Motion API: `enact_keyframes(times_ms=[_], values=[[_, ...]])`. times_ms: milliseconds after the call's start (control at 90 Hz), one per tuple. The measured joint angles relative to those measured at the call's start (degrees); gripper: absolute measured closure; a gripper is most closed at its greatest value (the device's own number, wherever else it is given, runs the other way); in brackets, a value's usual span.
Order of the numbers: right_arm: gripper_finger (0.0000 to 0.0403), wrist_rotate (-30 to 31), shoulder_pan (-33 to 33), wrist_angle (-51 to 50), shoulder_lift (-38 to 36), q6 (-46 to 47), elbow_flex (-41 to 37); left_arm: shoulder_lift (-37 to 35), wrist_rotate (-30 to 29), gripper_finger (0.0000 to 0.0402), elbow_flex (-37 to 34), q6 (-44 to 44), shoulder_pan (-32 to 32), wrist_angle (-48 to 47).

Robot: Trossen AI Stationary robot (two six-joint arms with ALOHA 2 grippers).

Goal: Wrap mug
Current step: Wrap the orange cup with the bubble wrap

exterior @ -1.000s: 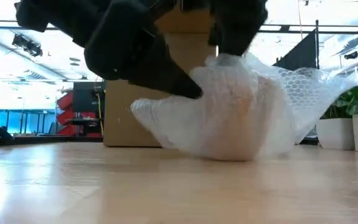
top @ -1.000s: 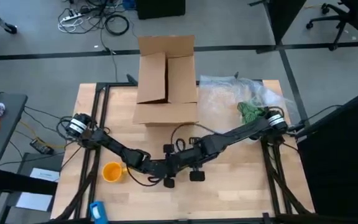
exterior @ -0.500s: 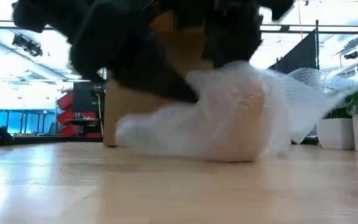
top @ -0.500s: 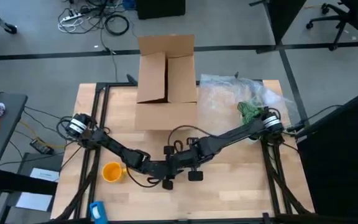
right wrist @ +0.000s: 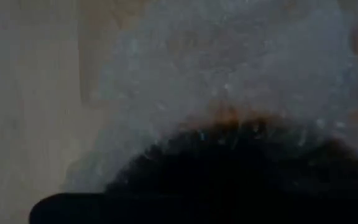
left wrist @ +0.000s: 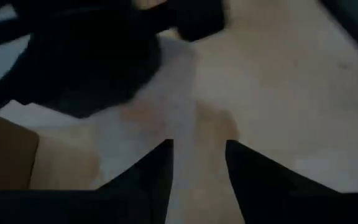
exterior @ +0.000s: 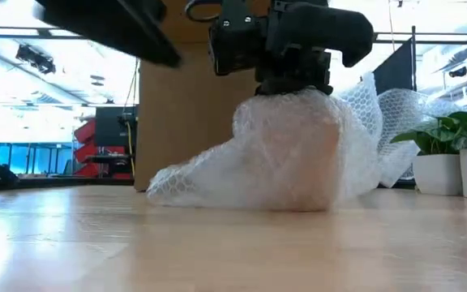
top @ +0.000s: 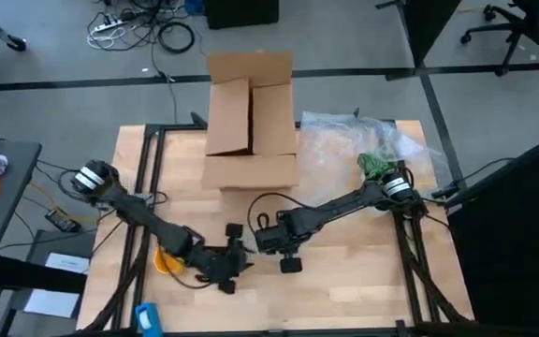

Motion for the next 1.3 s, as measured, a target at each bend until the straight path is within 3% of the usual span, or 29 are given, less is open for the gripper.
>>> enact_keyframes(times_ms=[178,267,344,533,722,1178,1300], values=[[0.0402,-7.93,-0.13,1.77,0.07,-1.21,-0.07,-3.70,-7.63,0.0269,-0.04,0.90,-7.55,-2.27],[0.0402,-14.86,0.24,5.77,-0.47,-0.27,-0.14,-5.98,-7.98,0.0269,-0.06,1.33,-10.33,-3.02],[0.0402,-17.35,0.74,7.92,-0.66,-0.04,-0.20,-7.28,-8.05,0.0269,-0.04,1.35,-11.63,-2.87],[0.0403,-9.34,0.88,4.28,1.28,3.42,0.16,-7.71,-10.62,0.0269,-0.07,1.27,-12.37,-2.66],[0.0403,-12.38,1.23,3.97,2.87,3.96,0.39,-5.60,-12.24,0.0269,-0.09,0.44,-11.17,-2.46],[0.0402,-3.73,4.77,-2.07,-10.50,12.57,0.62,2.02,-10.90,0.0269,-0.16,-6.93,-6.29,-9.70],[0.0402,-2.02,4.85,-3.07,-11.33,13.95,0.64,4.64,-7.16,0.0269,-2.61,-10.33,-3.03,-11.46]])
